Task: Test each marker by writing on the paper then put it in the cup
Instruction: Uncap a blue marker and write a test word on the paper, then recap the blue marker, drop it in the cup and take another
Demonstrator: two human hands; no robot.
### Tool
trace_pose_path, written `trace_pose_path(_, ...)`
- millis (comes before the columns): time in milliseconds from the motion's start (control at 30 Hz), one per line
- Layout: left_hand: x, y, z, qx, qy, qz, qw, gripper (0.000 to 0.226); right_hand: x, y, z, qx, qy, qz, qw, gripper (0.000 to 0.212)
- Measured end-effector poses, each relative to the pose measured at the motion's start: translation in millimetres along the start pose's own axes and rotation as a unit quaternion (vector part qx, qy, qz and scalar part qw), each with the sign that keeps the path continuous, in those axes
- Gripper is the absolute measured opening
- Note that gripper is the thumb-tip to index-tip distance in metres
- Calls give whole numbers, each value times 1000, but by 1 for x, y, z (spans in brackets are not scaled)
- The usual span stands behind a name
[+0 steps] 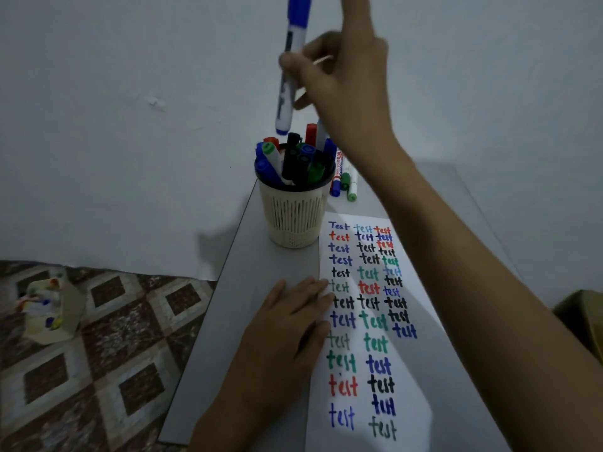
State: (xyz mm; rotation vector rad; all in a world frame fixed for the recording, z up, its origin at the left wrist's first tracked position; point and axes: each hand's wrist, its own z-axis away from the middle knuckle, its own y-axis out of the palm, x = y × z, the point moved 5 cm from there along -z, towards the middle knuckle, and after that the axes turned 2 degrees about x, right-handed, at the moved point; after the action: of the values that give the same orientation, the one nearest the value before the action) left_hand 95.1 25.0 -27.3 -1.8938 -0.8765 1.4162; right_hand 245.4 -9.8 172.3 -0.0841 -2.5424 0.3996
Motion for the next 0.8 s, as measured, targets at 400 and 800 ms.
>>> trace_pose_path(400, 0, -1, 0, -6, 10, 7, 1000, 54, -14, 11, 10, 88, -37, 251, 963, 22)
trace_pose_path(800, -1, -1, 0, -13, 14, 18, 1000, 52, -138, -32, 29, 110, 254, 184, 943, 38)
